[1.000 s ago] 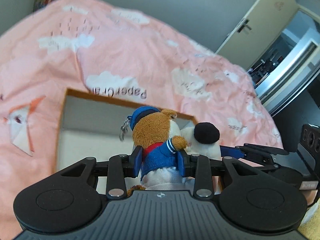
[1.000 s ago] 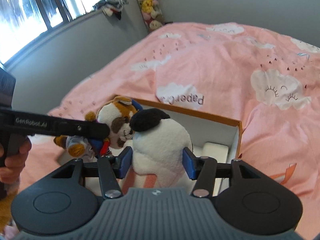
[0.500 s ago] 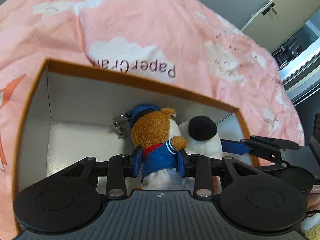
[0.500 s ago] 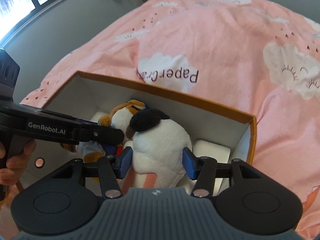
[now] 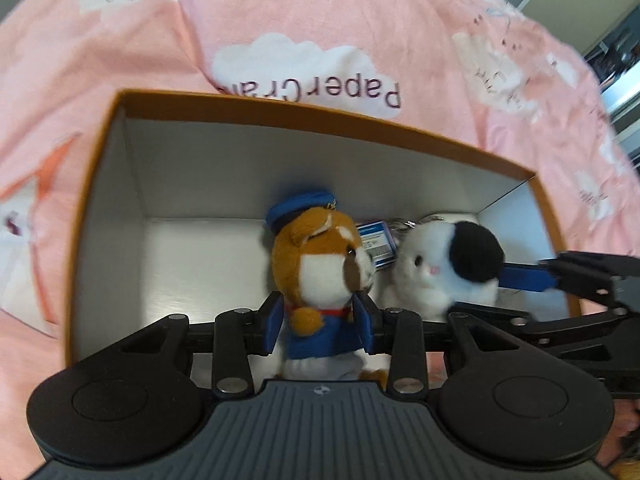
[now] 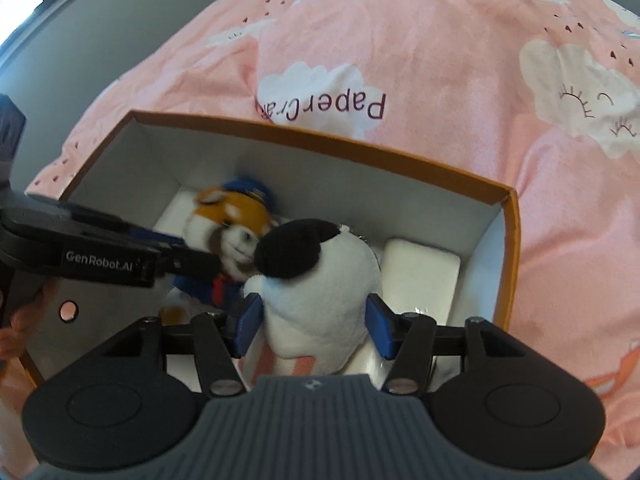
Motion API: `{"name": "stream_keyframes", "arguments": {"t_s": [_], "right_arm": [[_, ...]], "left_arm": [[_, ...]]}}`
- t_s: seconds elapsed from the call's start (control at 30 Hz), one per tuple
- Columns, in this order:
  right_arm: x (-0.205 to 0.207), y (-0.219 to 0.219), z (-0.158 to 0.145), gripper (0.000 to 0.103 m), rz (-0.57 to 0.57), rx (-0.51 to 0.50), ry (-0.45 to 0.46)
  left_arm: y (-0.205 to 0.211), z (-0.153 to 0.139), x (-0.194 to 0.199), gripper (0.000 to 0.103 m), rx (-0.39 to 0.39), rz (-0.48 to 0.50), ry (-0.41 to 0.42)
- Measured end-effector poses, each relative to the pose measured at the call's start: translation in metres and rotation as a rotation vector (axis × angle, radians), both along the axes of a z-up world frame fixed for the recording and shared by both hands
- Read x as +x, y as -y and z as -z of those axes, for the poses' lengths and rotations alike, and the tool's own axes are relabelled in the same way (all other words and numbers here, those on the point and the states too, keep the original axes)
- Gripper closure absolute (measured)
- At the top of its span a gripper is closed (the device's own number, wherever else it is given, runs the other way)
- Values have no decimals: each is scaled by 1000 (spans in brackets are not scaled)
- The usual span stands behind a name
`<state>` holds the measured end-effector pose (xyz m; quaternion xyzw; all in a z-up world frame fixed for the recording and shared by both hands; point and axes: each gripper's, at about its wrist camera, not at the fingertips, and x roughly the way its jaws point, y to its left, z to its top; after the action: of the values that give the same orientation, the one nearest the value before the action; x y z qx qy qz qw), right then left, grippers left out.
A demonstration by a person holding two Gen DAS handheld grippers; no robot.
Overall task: Organize objects
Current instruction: 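Lower the bear and white plush into the orange box with both grippers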
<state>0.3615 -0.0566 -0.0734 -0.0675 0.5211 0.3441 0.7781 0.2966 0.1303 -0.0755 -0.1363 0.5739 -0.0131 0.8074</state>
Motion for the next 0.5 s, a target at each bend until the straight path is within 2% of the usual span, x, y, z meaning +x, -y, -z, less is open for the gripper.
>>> {"name": "stream_keyframes", "arguments": {"t_s": [0.13,0.3,0.5], "right_arm": [[-8,0,0,53,22,-47,-16],[-5,7,9,58,75,18,-69],[-4,6,12,61,143,51,4]], "left_arm": [[3,1,0,61,11,29,-9],[6,6,4,69,-23,45,3],[10,9,12,71,-32,76,5]]}}
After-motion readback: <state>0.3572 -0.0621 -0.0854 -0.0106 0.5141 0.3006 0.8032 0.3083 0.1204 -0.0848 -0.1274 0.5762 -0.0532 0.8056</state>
